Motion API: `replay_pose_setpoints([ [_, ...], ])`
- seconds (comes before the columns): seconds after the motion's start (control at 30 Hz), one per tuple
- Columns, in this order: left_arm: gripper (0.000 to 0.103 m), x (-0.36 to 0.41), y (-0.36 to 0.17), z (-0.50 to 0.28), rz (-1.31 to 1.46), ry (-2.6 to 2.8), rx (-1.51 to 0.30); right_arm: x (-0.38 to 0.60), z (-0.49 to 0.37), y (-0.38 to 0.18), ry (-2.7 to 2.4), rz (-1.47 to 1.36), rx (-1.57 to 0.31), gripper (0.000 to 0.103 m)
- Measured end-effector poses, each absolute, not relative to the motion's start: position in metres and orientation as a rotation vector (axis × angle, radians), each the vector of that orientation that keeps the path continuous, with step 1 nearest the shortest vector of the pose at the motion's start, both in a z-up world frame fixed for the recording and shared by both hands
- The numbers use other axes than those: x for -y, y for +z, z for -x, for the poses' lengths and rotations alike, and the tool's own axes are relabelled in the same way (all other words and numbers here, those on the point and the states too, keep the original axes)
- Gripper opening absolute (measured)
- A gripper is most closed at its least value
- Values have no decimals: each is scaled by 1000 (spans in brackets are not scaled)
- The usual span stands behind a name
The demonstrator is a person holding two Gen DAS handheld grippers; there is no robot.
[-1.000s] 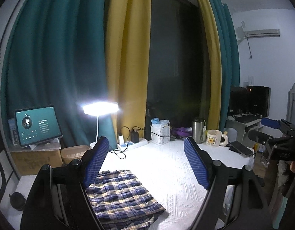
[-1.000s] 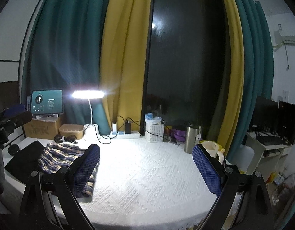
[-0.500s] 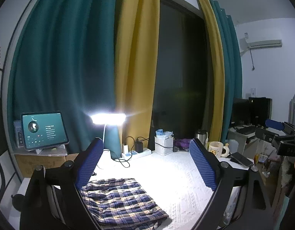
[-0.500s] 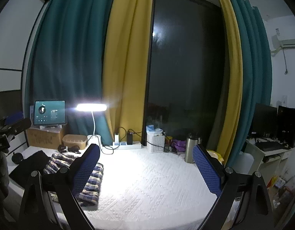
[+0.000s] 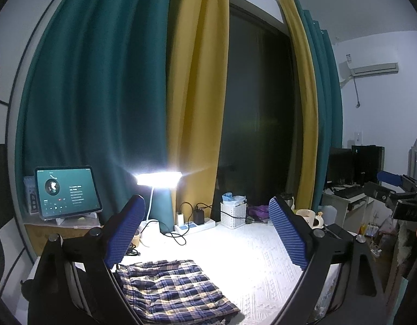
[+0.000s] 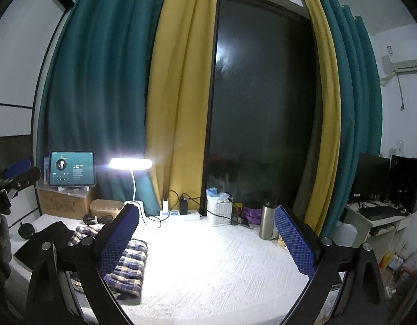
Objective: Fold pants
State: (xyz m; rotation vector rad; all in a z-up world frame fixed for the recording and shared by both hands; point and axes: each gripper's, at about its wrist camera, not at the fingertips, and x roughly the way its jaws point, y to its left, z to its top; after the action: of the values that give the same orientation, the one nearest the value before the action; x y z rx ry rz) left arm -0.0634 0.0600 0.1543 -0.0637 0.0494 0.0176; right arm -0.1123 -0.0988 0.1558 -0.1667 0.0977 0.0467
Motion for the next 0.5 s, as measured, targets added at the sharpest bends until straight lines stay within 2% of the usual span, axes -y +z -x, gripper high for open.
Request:
replay_pose_setpoints([
  [0.5,93,-69,170,75,84,89,-23,103,127,173,35,120,-43,103],
])
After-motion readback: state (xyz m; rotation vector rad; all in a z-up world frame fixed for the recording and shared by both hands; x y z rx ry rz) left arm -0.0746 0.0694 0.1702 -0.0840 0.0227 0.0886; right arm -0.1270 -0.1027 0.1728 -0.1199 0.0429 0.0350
